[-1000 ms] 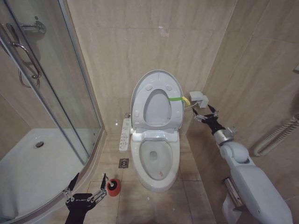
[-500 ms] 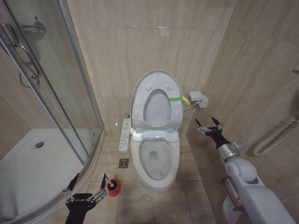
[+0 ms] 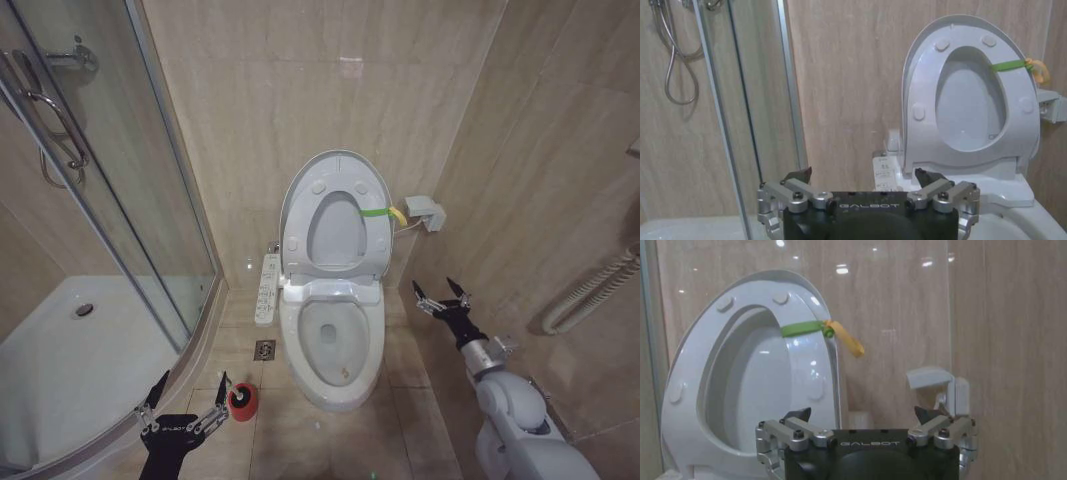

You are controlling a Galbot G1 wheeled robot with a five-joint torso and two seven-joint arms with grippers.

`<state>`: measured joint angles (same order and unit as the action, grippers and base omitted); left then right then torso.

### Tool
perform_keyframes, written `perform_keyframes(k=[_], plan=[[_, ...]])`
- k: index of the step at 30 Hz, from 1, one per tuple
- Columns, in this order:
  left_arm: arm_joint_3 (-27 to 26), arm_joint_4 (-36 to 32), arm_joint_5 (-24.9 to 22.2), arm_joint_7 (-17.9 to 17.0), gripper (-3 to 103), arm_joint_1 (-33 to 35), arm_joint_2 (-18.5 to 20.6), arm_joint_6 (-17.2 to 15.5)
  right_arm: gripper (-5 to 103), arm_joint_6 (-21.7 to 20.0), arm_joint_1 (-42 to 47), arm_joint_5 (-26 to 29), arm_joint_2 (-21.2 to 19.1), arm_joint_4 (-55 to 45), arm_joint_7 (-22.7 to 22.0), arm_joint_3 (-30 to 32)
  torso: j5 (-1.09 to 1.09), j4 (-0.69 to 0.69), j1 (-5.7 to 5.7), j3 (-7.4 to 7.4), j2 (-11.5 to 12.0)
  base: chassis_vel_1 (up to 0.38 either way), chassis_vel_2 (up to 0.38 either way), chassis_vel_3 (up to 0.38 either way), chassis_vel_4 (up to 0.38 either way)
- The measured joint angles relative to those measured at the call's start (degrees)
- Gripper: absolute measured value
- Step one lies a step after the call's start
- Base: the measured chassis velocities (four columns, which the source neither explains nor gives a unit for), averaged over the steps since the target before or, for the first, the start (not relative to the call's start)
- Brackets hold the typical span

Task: Open the toilet lid, clean the toilet bowl with a toilet brush, close the toilet lid, and flush.

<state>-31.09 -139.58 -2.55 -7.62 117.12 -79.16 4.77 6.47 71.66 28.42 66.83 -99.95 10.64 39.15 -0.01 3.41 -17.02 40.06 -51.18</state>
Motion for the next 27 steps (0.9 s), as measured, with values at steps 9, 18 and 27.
perform_keyframes(k=[9,18,27], plan=[[0.0,0.0,0.0,0.0,100,0.0,0.0,0.0,100,1.4,3.3,-1.8,3.0,-0.1,0.4,1.8,0.01,0.00,0.00,0.00,0.0,0.000,0.000,0.000,0.000],[0.0,0.0,0.0,0.0,100,0.0,0.0,0.0,100,3.1,5.7,-3.0,4.2,-0.3,1.6,2.5,0.00,0.00,0.00,0.00,0.0,0.000,0.000,0.000,0.000],[0.0,0.0,0.0,0.0,100,0.0,0.0,0.0,100,4.5,6.8,-4.6,6.7,0.3,3.4,1.7,0.00,0.00,0.00,0.00,0.0,0.000,0.000,0.000,0.000]])
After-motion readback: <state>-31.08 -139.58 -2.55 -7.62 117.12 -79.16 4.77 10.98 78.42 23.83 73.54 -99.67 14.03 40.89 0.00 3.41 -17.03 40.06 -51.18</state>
